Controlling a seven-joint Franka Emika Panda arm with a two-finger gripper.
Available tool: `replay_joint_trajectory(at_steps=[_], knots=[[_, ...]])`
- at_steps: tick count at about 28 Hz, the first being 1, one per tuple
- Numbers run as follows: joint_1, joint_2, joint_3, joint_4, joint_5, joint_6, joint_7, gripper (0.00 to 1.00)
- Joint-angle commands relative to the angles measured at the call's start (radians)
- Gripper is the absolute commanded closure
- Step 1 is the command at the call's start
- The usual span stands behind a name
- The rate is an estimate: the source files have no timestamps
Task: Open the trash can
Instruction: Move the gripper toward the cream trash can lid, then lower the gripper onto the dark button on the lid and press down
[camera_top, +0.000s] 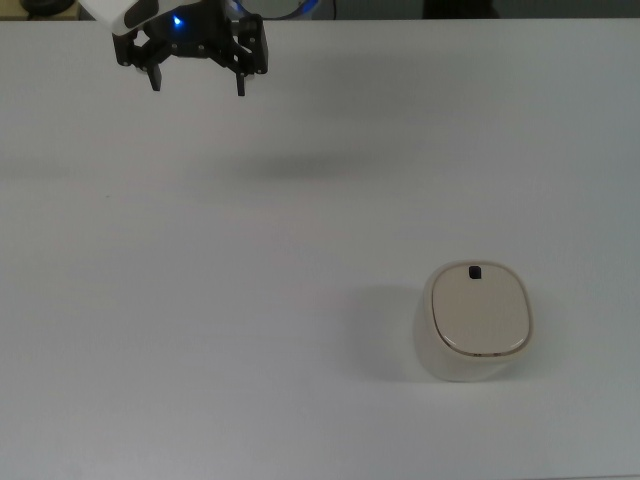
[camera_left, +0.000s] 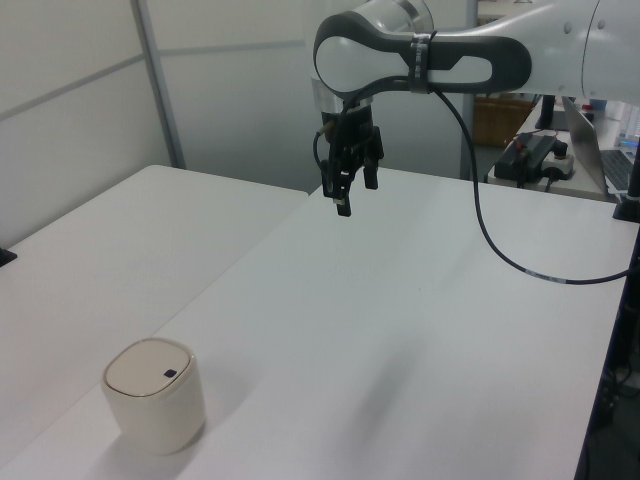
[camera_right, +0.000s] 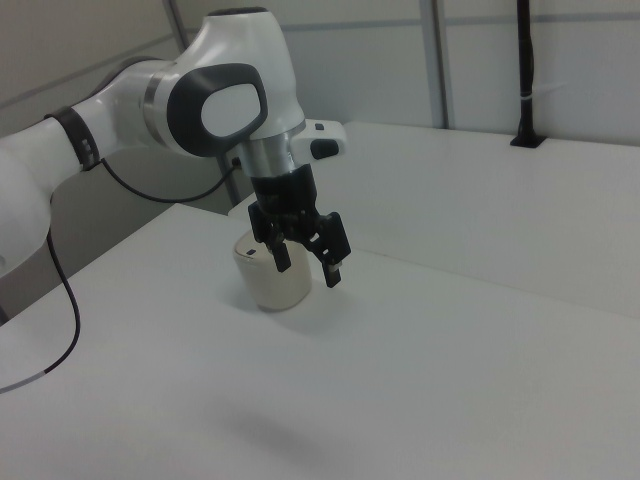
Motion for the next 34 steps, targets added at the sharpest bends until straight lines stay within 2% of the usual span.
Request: replay_joint_trajectory(at_steps=[1,12,16,17,18,19,23,24,25,27,34], knots=[[0.006,-0.009,-0.002,-0.012,-0.016,-0.008,-0.008,0.0],[0.005,0.006,0.001,-0.004,-0.009,0.003,-0.03,0.0],[0.014,0.014,0.015,-0.004,0.007,0.067,-0.016,0.0],[0.018,0.016,0.021,-0.004,0.007,0.085,-0.016,0.03],[0.02,0.019,0.028,-0.006,0.008,0.099,-0.016,0.17],[0.025,0.025,0.048,-0.006,0.014,0.114,-0.016,0.46],[0.025,0.025,0.075,-0.004,0.063,0.119,-0.016,0.97],[0.025,0.026,0.075,-0.004,0.086,0.124,-0.018,1.0],[0.025,0.028,0.085,-0.004,0.137,0.162,-0.018,1.0],[0.026,0.029,0.107,-0.004,0.166,0.22,-0.016,1.0],[0.026,0.071,0.193,-0.004,0.176,0.338,-0.015,1.0]])
